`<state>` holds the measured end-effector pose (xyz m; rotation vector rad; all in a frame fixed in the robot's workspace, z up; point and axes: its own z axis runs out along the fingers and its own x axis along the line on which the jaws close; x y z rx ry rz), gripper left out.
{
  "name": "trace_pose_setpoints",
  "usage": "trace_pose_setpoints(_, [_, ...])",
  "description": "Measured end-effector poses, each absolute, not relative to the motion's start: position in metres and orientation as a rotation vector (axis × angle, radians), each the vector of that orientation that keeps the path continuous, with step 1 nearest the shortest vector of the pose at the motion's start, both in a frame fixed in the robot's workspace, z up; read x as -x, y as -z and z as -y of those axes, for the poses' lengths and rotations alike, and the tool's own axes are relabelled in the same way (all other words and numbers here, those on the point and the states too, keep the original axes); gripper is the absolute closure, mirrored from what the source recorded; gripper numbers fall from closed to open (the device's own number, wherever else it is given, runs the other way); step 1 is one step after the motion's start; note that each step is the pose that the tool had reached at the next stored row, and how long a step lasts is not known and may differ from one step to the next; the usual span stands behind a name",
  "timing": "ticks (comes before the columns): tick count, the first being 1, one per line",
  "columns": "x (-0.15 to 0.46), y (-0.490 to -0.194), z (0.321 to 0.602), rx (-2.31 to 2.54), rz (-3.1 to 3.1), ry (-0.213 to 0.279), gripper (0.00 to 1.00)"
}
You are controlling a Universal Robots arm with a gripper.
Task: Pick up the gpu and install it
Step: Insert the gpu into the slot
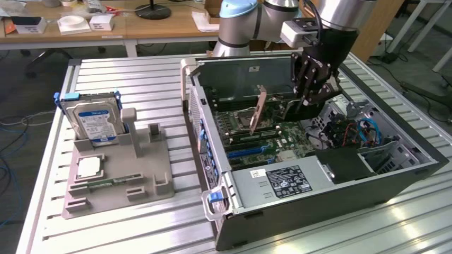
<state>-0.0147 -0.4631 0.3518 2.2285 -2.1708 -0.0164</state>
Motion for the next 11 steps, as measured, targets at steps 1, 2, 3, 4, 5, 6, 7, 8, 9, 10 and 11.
trace_pose_setpoints(1, [0.015, -0.352, 0.463, -2.228, 2.171, 0.016, 0.74])
trace_pose_setpoints(2, [0.015, -0.351, 0.463, -2.229, 2.171, 0.016, 0.74])
trace_pose_setpoints(3, [0.015, -0.351, 0.463, -2.228, 2.171, 0.017, 0.74])
trace_pose_setpoints(4, [0.016, -0.35, 0.463, -2.228, 2.171, 0.017, 0.74])
trace_pose_setpoints(5, [0.019, -0.348, 0.463, -2.228, 2.171, 0.016, 0.74])
trace_pose_setpoints(6, [0.022, -0.347, 0.462, -2.228, 2.171, 0.016, 0.74])
trace_pose_setpoints(7, [0.025, -0.346, 0.462, -2.229, 2.171, 0.016, 0.74])
trace_pose_setpoints(8, [0.028, -0.344, 0.462, -2.228, 2.171, 0.017, 0.74])
trace_pose_setpoints(9, [0.03, -0.343, 0.461, -2.228, 2.171, 0.017, 0.74])
trace_pose_setpoints(10, [0.031, -0.341, 0.461, -2.228, 2.171, 0.016, 0.74])
trace_pose_setpoints(11, [0.032, -0.339, 0.46, -2.229, 2.172, 0.014, 0.74])
